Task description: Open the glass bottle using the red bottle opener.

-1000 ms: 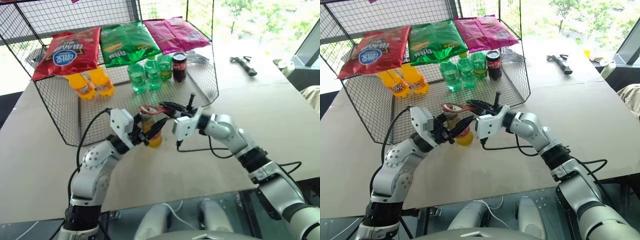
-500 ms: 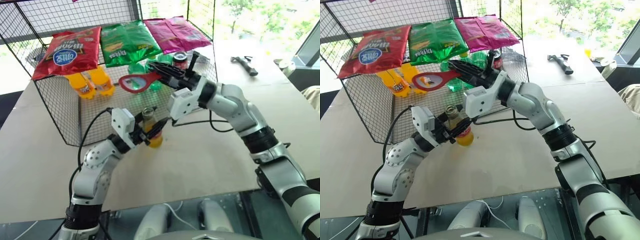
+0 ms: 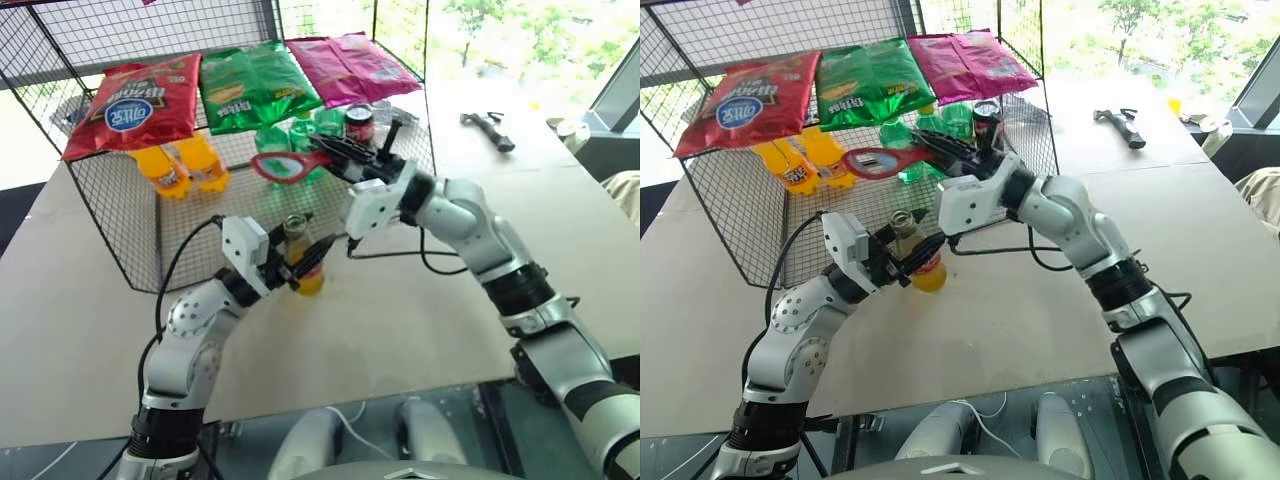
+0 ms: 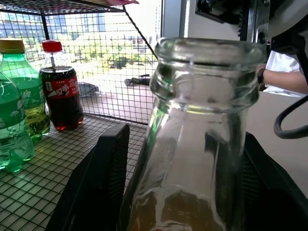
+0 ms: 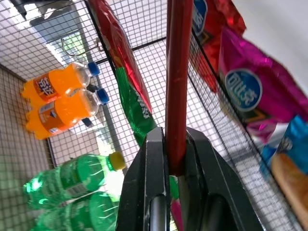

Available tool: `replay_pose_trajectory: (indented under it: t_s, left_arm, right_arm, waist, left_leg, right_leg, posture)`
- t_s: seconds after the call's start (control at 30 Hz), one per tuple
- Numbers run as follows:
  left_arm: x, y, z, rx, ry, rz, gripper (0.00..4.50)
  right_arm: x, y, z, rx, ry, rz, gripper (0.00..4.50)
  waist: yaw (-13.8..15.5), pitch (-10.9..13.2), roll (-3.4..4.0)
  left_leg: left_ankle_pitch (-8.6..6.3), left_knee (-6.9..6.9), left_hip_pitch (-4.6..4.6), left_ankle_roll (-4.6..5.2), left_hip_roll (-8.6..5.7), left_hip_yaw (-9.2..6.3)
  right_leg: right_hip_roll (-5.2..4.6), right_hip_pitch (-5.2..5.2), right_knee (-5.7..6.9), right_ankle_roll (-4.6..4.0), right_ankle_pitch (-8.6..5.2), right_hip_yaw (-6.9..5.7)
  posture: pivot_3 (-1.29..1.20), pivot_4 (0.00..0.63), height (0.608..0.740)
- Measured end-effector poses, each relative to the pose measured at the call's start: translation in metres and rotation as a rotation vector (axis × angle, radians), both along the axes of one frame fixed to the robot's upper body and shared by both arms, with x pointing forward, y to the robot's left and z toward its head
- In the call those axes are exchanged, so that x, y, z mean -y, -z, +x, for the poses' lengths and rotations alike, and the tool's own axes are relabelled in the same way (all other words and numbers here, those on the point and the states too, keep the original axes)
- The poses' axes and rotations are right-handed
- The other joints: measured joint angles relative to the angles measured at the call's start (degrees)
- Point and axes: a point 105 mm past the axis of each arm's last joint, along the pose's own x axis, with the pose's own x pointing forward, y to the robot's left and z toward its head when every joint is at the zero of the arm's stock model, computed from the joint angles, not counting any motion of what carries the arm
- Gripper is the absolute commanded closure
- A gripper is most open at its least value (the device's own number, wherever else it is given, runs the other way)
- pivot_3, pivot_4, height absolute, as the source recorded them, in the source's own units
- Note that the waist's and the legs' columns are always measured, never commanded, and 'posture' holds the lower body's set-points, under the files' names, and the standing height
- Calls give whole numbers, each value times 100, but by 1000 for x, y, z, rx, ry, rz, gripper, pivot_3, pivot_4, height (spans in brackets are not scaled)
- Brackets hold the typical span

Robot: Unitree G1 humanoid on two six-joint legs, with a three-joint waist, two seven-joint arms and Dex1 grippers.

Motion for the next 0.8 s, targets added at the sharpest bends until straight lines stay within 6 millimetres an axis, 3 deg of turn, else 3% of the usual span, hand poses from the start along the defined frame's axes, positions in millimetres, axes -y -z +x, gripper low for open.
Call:
replay_pose_trajectory:
  t_s: [0.1,0.4,0.63,0.8]
  left_arm:
    - [0,19,1,-75,-9,21,13]
    - [-1,23,3,-78,-35,33,13]
    - [-8,28,-5,-101,-34,33,13]
    - [-17,36,-13,-134,-60,49,13]
  right_arm:
    - [6,19,6,-110,26,15,4500]
    - [9,37,11,-278,49,75,4500]
    - [23,67,15,-603,91,197,4500]
    - [45,92,16,-831,164,245,4500]
  waist:
    - [-4,4,2]
    - [-3,4,1]
    - [-6,5,2]
    - [7,5,3]
  left_leg:
    - [0,1,-12,0,-1,1]
    - [0,-5,-17,0,0,1]
    - [0,-6,-18,0,1,0]
    - [-1,-7,-19,1,-1,0]
  right_leg:
    - [0,-9,0,0,0,1]
    - [0,-16,-2,0,0,1]
    - [0,-16,-2,0,0,2]
    - [-3,-16,-3,0,0,1]
  posture:
    - [0,150,740]
    - [0,150,740]
    - [0,150,740]
    - [0,150,740]
